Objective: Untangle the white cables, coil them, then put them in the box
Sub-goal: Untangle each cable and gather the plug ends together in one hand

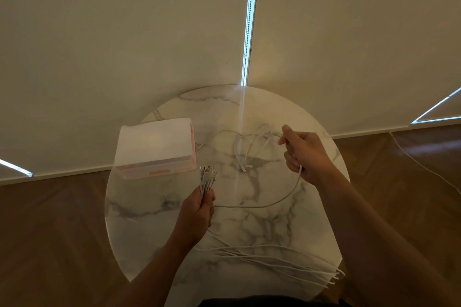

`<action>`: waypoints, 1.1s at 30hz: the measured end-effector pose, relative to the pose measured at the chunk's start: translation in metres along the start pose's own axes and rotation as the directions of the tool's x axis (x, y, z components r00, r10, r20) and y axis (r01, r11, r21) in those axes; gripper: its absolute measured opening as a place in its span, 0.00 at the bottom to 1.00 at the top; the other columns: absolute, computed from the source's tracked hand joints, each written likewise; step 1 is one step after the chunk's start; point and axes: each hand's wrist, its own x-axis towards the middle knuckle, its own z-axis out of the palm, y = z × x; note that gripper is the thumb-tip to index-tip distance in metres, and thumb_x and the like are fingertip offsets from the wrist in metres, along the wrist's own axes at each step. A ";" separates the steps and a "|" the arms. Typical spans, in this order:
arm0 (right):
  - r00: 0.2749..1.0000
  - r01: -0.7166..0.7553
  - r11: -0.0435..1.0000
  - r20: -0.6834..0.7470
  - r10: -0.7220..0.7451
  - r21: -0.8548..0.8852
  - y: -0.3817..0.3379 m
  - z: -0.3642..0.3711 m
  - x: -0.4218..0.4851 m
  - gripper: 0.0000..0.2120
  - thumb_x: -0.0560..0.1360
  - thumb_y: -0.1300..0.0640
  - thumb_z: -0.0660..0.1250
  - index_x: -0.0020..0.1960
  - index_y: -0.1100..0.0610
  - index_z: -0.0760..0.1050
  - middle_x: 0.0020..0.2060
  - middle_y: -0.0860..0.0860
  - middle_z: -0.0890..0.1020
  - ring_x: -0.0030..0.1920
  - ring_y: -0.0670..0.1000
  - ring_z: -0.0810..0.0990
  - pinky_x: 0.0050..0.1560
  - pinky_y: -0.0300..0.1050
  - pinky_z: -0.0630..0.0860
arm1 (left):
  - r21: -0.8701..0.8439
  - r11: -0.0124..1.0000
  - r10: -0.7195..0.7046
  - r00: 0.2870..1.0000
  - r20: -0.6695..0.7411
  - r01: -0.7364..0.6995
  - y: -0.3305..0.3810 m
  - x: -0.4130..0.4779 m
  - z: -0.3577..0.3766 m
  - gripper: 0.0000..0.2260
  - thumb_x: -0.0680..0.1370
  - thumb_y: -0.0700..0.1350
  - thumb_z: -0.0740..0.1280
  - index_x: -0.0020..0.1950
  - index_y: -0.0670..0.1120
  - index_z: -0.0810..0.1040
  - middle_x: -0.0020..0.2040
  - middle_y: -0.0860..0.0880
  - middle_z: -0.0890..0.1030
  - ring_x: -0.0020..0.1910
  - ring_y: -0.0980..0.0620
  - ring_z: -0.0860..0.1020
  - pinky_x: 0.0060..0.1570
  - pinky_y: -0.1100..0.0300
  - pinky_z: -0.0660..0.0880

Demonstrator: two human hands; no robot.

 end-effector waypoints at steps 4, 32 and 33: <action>0.980 -0.181 0.974 0.059 0.190 -0.137 0.020 -0.010 0.001 0.15 0.82 0.57 0.59 0.55 0.68 0.77 0.24 0.52 0.63 0.21 0.48 0.61 0.22 0.38 0.60 | -0.034 0.999 -0.005 1.000 0.010 0.005 0.002 0.000 0.001 0.11 0.84 0.40 0.56 0.42 0.41 0.69 0.26 0.54 0.64 0.23 0.56 0.60 0.22 0.64 0.60; 0.979 -0.012 0.989 0.197 0.041 -0.146 0.025 -0.034 -0.021 0.12 0.83 0.64 0.53 0.59 0.59 0.75 0.26 0.52 0.66 0.24 0.47 0.57 0.25 0.40 0.53 | -0.018 0.999 -0.036 0.999 -0.014 0.036 0.002 0.003 0.006 0.10 0.84 0.41 0.57 0.42 0.43 0.71 0.26 0.53 0.66 0.25 0.55 0.62 0.24 0.63 0.61; 0.980 0.008 0.991 0.196 0.018 -0.132 0.023 -0.034 -0.021 0.12 0.83 0.64 0.53 0.58 0.59 0.75 0.27 0.52 0.67 0.24 0.47 0.58 0.25 0.40 0.54 | -0.027 0.999 -0.040 0.999 -0.016 0.040 0.002 0.003 0.007 0.10 0.84 0.40 0.57 0.42 0.42 0.71 0.27 0.53 0.66 0.25 0.55 0.62 0.24 0.62 0.60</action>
